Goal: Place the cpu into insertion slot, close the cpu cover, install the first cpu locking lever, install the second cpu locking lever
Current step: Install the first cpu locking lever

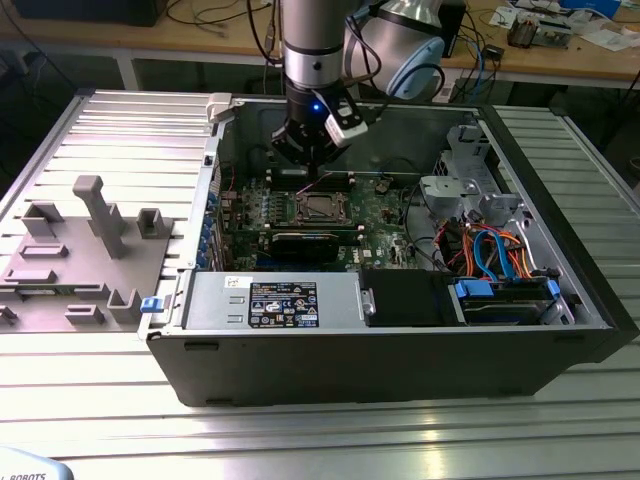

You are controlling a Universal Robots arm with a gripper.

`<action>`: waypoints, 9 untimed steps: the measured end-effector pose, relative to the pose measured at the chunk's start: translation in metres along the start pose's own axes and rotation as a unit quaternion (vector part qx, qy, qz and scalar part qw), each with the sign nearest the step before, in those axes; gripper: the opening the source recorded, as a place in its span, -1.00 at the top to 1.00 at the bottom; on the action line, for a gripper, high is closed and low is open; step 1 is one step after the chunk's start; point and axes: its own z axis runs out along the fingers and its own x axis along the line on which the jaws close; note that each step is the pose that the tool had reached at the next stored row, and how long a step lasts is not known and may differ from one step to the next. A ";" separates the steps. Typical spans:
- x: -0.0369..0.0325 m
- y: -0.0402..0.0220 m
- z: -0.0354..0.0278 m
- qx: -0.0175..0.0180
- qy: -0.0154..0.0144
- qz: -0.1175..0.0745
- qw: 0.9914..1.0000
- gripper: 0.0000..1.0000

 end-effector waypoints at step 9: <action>-0.0037 -0.0002 0.0017 0.000 0.000 0.000 1.000 0.79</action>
